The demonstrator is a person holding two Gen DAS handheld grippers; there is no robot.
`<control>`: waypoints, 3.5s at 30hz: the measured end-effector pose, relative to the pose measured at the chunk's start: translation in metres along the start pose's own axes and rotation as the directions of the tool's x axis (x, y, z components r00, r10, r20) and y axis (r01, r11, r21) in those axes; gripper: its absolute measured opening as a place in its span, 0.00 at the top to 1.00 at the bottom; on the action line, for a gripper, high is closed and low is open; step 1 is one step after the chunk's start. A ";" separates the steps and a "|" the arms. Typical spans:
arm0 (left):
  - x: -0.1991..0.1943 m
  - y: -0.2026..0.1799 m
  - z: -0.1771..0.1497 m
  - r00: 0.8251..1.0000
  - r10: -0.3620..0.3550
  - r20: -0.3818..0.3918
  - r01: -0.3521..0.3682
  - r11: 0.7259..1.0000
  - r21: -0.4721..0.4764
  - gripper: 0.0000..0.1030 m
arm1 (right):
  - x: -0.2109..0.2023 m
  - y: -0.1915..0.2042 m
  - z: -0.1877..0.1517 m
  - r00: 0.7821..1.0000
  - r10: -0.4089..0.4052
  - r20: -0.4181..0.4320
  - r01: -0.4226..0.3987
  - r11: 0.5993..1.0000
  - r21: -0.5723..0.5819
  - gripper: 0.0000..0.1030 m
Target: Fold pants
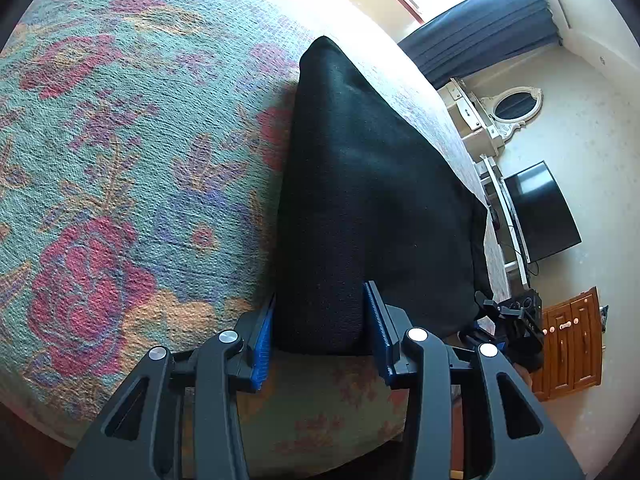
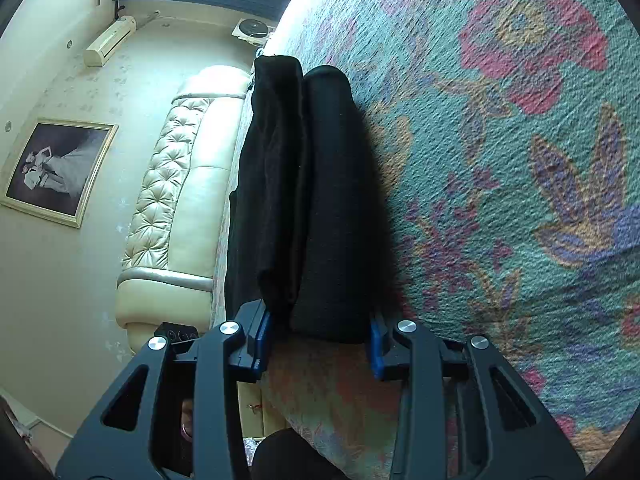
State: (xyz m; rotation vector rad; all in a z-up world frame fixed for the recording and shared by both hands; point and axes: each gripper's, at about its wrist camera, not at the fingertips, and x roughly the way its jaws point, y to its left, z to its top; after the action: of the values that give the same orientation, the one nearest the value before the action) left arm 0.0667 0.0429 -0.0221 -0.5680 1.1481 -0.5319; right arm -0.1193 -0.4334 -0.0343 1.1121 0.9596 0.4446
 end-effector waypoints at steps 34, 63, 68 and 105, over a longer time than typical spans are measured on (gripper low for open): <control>-0.041 -0.050 -0.032 0.835 0.511 0.204 -0.543 0.824 0.160 0.19 | -0.050 0.020 -0.013 0.962 -0.271 0.026 0.272 0.961 -0.055 0.17; -0.046 -0.110 -0.093 0.784 0.502 0.365 -0.598 0.768 0.230 0.19 | 0.016 0.108 -0.101 0.719 -0.610 0.332 0.687 0.552 -0.472 0.12; -0.042 -0.113 -0.096 0.779 0.509 0.366 -0.608 0.757 0.239 0.19 | 0.017 0.105 -0.102 0.708 -0.616 0.346 0.699 0.540 -0.469 0.12; -0.035 -0.132 -0.108 0.738 0.526 0.421 -0.657 0.703 0.273 0.19 | 0.022 0.100 -0.099 0.736 -0.602 0.310 0.670 0.581 -0.462 0.12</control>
State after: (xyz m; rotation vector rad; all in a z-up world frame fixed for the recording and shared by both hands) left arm -0.0590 -0.0475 0.0566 0.1118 0.8111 -0.0836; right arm -0.1745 -0.3214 0.0351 0.2034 0.9693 0.0286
